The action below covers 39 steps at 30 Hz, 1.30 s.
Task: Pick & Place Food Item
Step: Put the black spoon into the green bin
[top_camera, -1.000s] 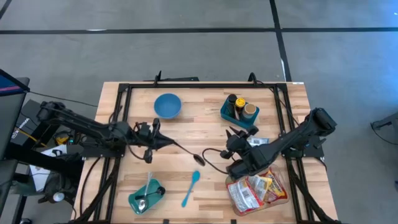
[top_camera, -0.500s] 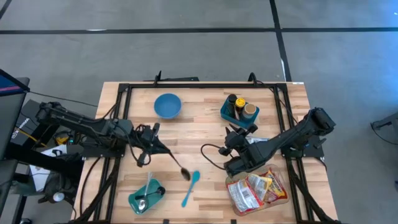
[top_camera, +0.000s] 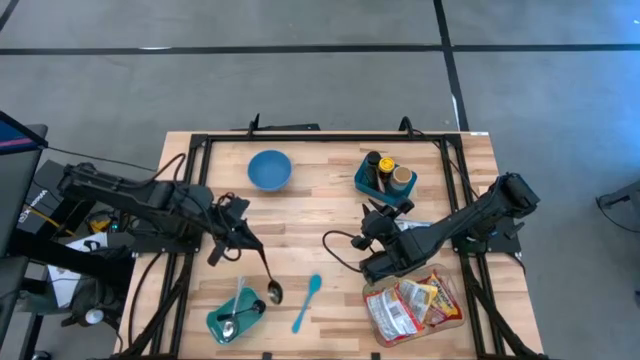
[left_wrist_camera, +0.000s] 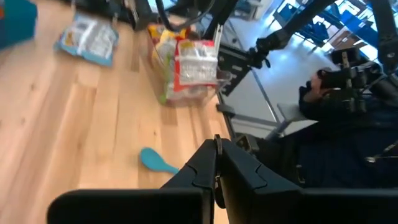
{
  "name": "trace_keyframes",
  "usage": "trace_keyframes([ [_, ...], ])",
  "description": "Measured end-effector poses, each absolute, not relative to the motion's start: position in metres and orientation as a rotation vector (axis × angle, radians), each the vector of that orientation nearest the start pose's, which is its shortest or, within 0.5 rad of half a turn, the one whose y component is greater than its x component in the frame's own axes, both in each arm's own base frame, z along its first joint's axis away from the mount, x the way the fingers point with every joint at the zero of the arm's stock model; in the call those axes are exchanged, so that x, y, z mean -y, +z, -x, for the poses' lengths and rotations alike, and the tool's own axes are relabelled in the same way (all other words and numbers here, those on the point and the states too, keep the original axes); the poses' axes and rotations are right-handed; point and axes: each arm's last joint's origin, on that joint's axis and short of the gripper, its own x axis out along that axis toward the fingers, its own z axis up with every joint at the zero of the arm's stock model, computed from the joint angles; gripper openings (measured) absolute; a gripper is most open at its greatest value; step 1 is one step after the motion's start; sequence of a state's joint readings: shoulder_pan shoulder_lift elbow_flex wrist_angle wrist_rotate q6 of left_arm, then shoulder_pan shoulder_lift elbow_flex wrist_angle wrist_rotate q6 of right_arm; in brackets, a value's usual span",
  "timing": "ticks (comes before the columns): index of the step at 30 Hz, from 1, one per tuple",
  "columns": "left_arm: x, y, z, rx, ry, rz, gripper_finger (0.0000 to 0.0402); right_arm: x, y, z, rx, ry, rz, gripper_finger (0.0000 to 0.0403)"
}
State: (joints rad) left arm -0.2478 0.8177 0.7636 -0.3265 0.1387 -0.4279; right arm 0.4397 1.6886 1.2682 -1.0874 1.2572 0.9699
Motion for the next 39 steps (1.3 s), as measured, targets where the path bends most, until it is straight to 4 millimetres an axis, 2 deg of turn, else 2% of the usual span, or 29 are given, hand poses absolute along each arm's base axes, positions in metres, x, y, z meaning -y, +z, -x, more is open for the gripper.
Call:
trace_keyframes([
  [8, 0.047, 0.320, -0.162, -0.576, -0.306, 0.552, 0.0004, -0.101, 0.244, -0.289, -0.559, -1.004, 0.291, 0.0087],
  [16, 0.046, 0.305, -0.154, -0.800, -0.186, 0.693, 0.0003, -0.099, 0.244, -0.291, -0.551, -1.013, 0.275, 0.0087],
  [22, 0.053, 0.294, -0.160, -0.905, -0.173, 0.669, 0.0004, -0.099, 0.244, -0.291, -0.549, -1.013, 0.272, 0.0087],
  [31, 0.083, 0.270, -0.171, -1.115, -0.235, 0.577, 0.0005, -0.099, 0.244, -0.291, -0.547, -1.013, 0.269, 0.0087],
  [39, 0.095, 0.254, -0.184, -1.174, -0.231, 0.487, 0.0006, -0.098, 0.244, -0.292, -0.543, -1.016, 0.269, 0.0087],
])
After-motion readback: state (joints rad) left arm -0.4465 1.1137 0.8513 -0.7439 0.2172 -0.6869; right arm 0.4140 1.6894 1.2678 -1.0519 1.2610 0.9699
